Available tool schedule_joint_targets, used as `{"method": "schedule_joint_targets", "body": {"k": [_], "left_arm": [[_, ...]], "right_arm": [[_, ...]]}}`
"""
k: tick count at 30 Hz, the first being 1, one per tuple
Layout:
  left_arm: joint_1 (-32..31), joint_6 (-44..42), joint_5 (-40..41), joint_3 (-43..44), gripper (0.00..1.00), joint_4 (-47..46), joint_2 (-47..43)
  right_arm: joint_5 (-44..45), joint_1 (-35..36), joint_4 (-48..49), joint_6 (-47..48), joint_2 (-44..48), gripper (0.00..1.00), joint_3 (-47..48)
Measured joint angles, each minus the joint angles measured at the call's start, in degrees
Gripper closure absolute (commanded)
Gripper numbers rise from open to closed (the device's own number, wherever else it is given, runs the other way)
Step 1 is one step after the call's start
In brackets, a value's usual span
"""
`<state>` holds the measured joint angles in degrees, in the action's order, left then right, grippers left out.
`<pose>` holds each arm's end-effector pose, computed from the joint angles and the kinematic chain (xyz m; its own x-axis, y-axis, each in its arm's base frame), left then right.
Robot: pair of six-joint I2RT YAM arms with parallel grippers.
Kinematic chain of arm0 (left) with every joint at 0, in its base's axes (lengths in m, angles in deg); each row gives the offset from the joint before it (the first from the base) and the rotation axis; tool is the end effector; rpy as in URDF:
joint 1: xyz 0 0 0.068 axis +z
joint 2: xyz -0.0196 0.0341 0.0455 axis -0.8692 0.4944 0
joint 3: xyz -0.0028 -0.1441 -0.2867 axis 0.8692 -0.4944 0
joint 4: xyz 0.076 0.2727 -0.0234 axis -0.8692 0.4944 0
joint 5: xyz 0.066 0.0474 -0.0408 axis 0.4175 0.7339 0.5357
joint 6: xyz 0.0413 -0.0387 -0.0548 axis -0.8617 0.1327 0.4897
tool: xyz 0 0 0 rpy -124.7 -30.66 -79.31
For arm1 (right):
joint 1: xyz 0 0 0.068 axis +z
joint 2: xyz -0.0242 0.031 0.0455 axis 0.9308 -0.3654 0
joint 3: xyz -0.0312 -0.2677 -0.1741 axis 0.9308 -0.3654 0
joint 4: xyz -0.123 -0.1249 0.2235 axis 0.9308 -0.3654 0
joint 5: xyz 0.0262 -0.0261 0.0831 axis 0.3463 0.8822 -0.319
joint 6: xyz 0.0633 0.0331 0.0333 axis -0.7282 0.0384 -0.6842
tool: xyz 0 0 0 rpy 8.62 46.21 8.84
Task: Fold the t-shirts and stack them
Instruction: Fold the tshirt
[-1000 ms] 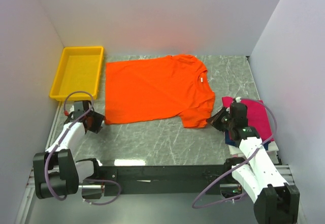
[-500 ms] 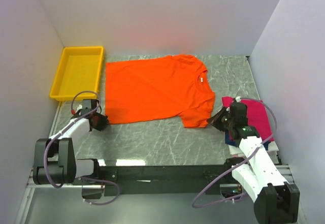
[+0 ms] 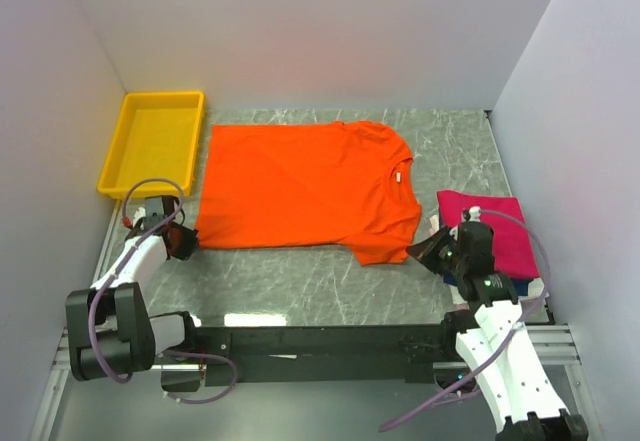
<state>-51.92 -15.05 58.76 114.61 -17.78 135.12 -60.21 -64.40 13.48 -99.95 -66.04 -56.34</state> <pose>0.2232 0.0381 0.1650 -0.2913 -0.9044 -0.3119 -0.8290 0.4014 -0.3895 0.1386 0.0292 0.2128 -0.6404 0.6222 -0.4502 0.2115 0.7064 0.6755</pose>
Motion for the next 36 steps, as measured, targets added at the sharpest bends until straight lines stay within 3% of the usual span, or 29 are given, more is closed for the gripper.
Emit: {"method": "schedule_joint_targets", "body": {"k": [8,23,36], "left_arm": [[0.4,-2.5,-0.4,0.3,0.99,1.5,-3.3],[0.1,-3.5,-3.1,13.2,0.99,-0.9,11.6],[-1.0,-2.4,-3.5,21.7,0.99,-0.6,18.7]], "right_arm": [[-0.6,3.7,-3.7,-3.8,4.0,1.00,-4.6],[6.3,3.7,5.8,1.6,-27.6,1.00,16.5],[6.6,2.5,9.7,2.4,-41.1,1.00,24.6]]}}
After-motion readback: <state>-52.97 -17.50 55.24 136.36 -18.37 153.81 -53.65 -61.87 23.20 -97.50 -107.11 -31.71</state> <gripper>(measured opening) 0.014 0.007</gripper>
